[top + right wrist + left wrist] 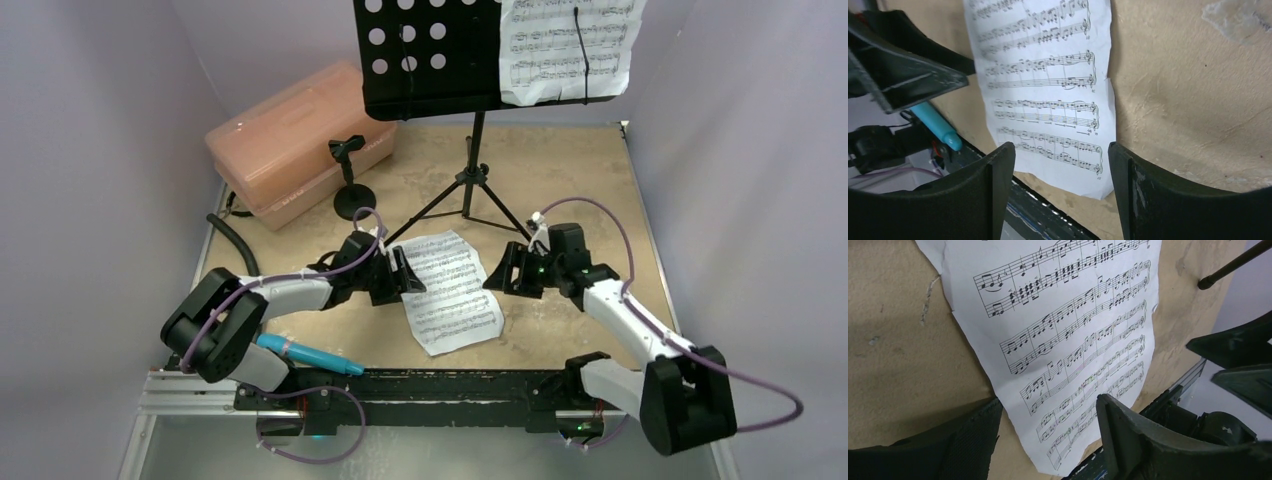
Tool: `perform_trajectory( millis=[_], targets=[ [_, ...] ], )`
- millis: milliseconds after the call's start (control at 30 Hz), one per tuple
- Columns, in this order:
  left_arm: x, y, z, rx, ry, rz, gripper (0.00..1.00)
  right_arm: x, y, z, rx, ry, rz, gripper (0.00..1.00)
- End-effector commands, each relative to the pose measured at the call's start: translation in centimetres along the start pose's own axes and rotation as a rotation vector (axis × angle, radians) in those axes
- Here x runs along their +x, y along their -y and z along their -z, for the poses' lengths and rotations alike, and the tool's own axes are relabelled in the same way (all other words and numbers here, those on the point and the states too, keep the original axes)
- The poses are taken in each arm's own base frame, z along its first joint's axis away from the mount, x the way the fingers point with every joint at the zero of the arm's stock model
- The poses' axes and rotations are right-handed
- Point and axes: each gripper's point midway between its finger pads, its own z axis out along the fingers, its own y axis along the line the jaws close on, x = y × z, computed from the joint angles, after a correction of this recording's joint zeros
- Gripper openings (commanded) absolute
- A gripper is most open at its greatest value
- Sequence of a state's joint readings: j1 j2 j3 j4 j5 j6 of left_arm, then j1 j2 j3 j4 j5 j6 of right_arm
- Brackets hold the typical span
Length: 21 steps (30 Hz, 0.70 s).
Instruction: Set up the instrument practice props
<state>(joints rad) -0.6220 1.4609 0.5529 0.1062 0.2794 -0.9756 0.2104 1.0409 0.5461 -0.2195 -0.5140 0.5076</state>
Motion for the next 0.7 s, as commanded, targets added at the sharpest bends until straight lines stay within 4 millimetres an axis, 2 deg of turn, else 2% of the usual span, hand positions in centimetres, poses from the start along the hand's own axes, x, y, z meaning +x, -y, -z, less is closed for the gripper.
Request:
perform_trajectory(
  millis=[0,200,433,667],
  targets=[
    [1.7,-2.8,-0.9,-0.080,-0.051,0.067,0.68,-0.2,1.4,-1.6,0.085,-0.021,0.024,0.70],
    [1.4,-2.7,-1.4,-0.073,-0.023,0.134,0.65,1.2,2.7,-3.0,0.120,-0.091,-0.006,0.65],
    [0.0,-0.2,-1.4,0.033,0.027,0.155,0.63,2.5,3.2,-4.2,0.103,-0.162,-0.023,0.65],
    [-1.3,1.8,-0.5,0.134,0.094,0.201,0.61,2.6,2.7,-4.5,0.072,-0.176,-0.016,0.64]
  ],
)
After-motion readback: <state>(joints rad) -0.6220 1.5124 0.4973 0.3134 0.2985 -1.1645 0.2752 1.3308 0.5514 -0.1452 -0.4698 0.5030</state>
